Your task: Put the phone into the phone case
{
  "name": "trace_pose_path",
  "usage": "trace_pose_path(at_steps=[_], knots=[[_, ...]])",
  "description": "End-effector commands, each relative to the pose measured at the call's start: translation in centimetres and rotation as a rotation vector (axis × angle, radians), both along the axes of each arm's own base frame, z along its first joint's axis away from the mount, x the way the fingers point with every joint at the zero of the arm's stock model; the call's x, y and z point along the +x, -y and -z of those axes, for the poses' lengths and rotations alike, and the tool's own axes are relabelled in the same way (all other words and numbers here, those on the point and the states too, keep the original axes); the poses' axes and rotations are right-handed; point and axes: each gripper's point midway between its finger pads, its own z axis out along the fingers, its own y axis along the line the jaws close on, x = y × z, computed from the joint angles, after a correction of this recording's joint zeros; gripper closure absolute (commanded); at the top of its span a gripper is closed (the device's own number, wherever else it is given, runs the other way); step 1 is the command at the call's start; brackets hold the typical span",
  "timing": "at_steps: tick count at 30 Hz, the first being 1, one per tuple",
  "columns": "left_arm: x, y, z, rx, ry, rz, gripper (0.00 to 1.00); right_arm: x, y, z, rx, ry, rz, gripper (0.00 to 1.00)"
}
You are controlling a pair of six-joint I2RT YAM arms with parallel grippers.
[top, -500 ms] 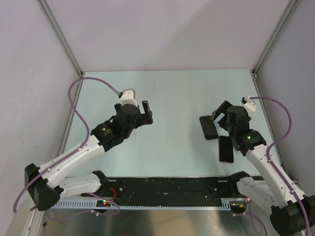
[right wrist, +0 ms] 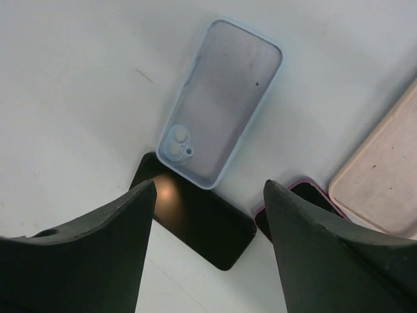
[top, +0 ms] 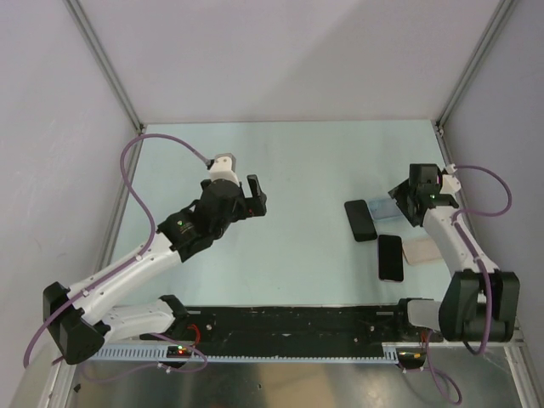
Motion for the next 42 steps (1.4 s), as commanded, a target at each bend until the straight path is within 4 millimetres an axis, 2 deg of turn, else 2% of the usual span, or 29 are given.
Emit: trace_pose_path(at_steps=[1, 6, 14, 24, 26, 27, 30, 32, 35, 37, 40, 42], knots=[[0.1, -0.1, -0.1, -0.033, 0.000, -0.013, 0.02, 2.0, 1.4, 0.7, 0.103, 0.007, 0.136, 0.32], [-0.1, -0.4, -0.2, -0.040, 0.002, -0.015, 0.02, 3.2, 2.1, 4.0, 0.160, -0.057, 0.205, 0.45], [-0.2, -1.0, 0.1, -0.042, -0.003, -0.029, 0.02, 4.4, 2.2, 7.2, 0.188, -0.136, 0.238, 0.50], [0.0, -1.4, 0.4, -0.045, -0.015, -0.050, 0.02, 3.9, 1.7, 10.9, 0.231, -0.237, 0.266, 0.60], [0.0, -1.4, 0.5, -0.048, -0.020, -0.053, 0.02, 3.9, 1.7, 11.3, 0.233, -0.244, 0.265, 0.65], [0.1, -1.4, 0.5, -0.050, -0.021, -0.054, 0.02, 3.9, 1.7, 11.3, 0.234, -0.244, 0.262, 0.72], [0.1, -1.4, 0.5, -0.051, -0.023, -0.059, 0.02, 4.6, 1.9, 10.4, 0.215, -0.211, 0.240, 0.91], [0.2, -1.6, 0.4, -0.050, -0.019, -0.063, 0.02, 5.5, 2.3, 8.7, 0.189, -0.170, 0.218, 0.98], [0.5, -1.9, -0.2, -0.043, -0.001, -0.075, 0.02, 7.4, 3.0, 4.7, 0.129, -0.090, 0.171, 1.00], [0.7, -2.2, -0.6, -0.043, 0.009, -0.080, 0.02, 8.7, 2.8, 1.4, 0.092, -0.021, 0.112, 1.00], [1.0, -2.6, -1.2, -0.062, 0.013, -0.099, 0.02, 9.8, 1.0, -3.2, 0.046, 0.059, 0.020, 1.00], [1.1, -3.1, -1.1, -0.090, -0.002, -0.128, 0.02, 9.6, -1.1, -5.1, 0.057, 0.087, -0.019, 1.00]])
